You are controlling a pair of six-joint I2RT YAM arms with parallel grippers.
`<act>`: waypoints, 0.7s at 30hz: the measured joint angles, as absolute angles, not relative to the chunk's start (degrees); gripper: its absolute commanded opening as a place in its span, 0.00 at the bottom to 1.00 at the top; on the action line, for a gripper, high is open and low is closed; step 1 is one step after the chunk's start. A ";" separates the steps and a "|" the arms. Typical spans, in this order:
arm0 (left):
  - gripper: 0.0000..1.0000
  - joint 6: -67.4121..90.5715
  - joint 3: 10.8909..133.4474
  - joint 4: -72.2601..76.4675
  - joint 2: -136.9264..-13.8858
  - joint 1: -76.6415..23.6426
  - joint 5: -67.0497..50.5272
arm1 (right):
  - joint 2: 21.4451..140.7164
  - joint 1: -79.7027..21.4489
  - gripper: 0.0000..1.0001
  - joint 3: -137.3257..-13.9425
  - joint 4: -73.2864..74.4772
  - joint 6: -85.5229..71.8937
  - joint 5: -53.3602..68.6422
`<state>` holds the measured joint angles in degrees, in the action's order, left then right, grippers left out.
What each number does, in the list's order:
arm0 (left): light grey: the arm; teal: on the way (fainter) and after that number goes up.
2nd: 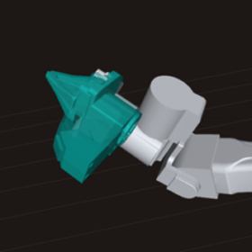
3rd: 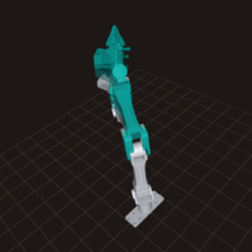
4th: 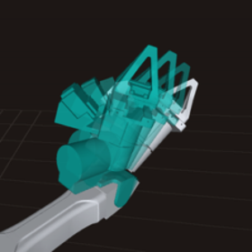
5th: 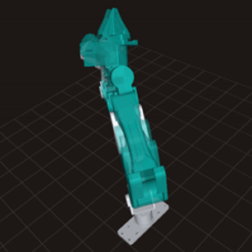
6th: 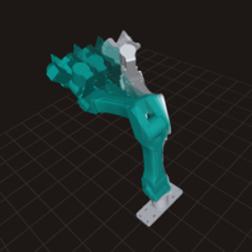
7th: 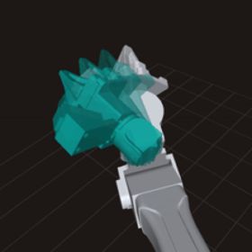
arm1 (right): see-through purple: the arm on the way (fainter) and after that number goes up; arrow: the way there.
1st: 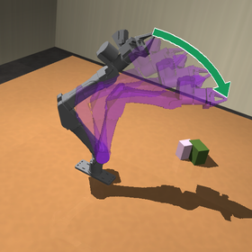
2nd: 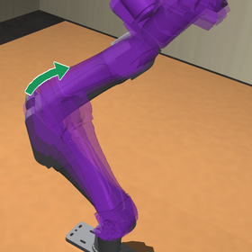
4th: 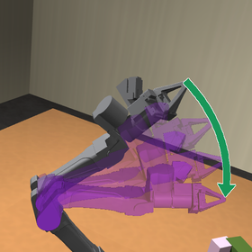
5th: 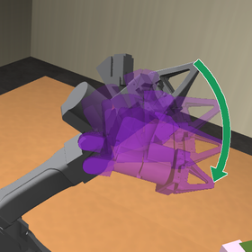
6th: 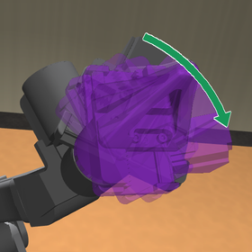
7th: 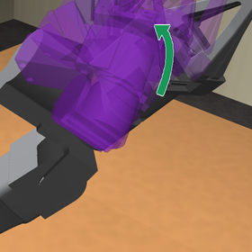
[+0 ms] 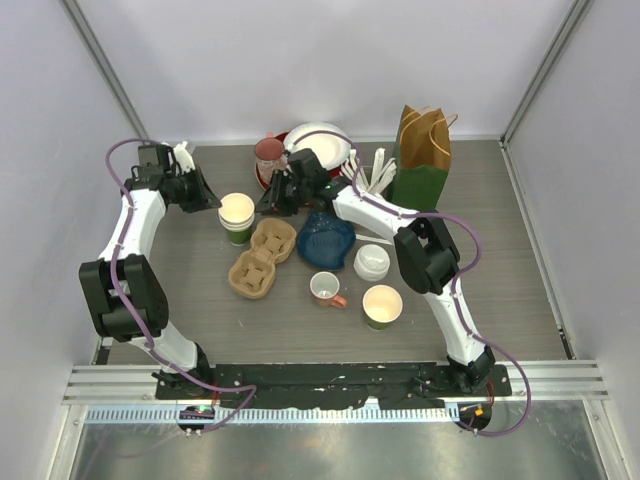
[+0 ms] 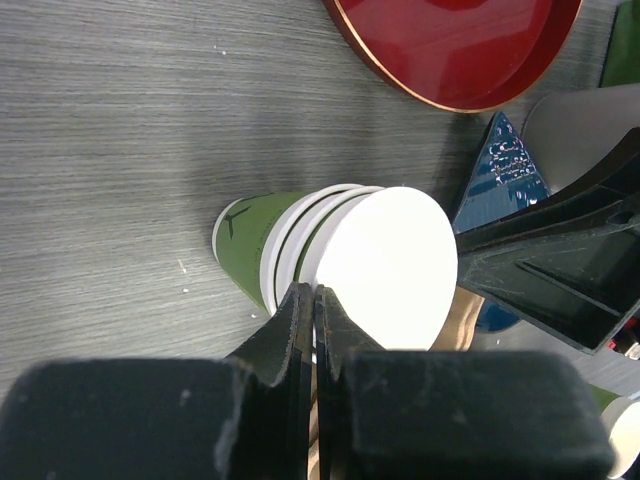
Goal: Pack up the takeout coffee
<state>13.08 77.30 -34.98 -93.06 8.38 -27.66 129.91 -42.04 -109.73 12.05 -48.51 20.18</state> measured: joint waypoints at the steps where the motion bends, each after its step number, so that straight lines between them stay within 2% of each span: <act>1: 0.03 13.08 77.30 -34.98 -93.06 8.38 -27.64 | 129.91 -42.06 0.32 -109.73 12.01 -48.62 20.34; 11: 0.03 13.32 76.55 -34.98 -93.12 8.62 -27.49 | 130.02 -42.06 0.32 -109.95 10.72 -50.19 22.09; 21: 0.03 18.57 76.55 -33.56 -93.12 9.43 -32.25 | 130.67 -41.98 0.29 -109.89 10.81 -50.87 21.21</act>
